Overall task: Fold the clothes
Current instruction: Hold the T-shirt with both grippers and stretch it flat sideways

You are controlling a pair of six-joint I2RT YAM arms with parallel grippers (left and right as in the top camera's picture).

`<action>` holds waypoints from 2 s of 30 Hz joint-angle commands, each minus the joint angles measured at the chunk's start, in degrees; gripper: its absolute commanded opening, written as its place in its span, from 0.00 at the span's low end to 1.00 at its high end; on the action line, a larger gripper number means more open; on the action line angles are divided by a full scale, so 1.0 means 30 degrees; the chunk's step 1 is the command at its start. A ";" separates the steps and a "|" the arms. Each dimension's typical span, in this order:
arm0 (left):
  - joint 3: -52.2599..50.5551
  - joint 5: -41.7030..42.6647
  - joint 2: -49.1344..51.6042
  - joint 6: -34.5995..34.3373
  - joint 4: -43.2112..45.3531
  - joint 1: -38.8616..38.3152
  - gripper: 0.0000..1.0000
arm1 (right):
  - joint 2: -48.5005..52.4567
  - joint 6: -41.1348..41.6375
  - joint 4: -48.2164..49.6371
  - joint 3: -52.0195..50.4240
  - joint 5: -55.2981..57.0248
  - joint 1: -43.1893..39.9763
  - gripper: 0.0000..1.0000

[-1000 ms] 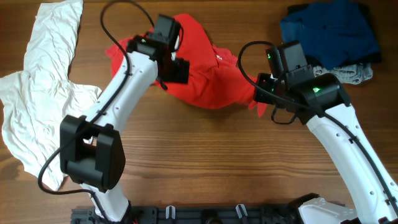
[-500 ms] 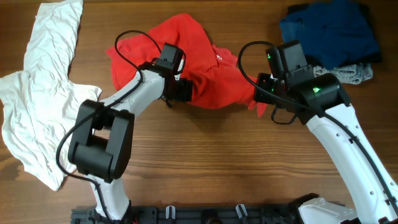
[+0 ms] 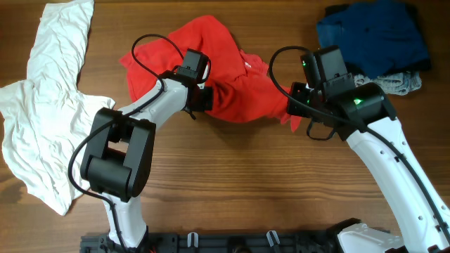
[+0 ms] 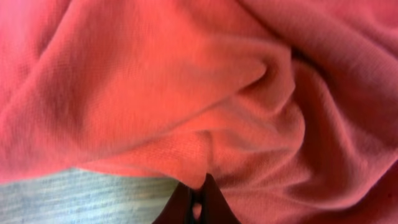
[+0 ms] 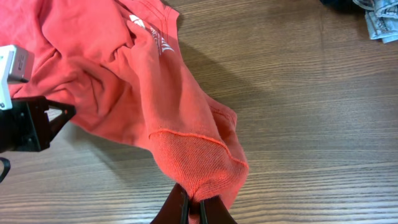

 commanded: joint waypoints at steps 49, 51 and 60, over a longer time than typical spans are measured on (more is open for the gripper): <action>0.0153 -0.6360 -1.1635 -0.3009 -1.1460 0.2251 0.04 | 0.0131 0.0612 -0.3803 -0.0532 0.1916 -0.1945 0.04; -0.0138 -0.6360 -1.1446 -0.3002 -0.9741 0.2251 0.04 | 0.0510 0.0073 -0.1705 -0.1224 0.1617 -0.2368 0.04; -0.0466 -0.6368 -0.6142 -0.2790 0.0007 0.2259 0.16 | 0.4524 -0.1071 0.5399 -0.1814 0.0823 -0.2637 0.04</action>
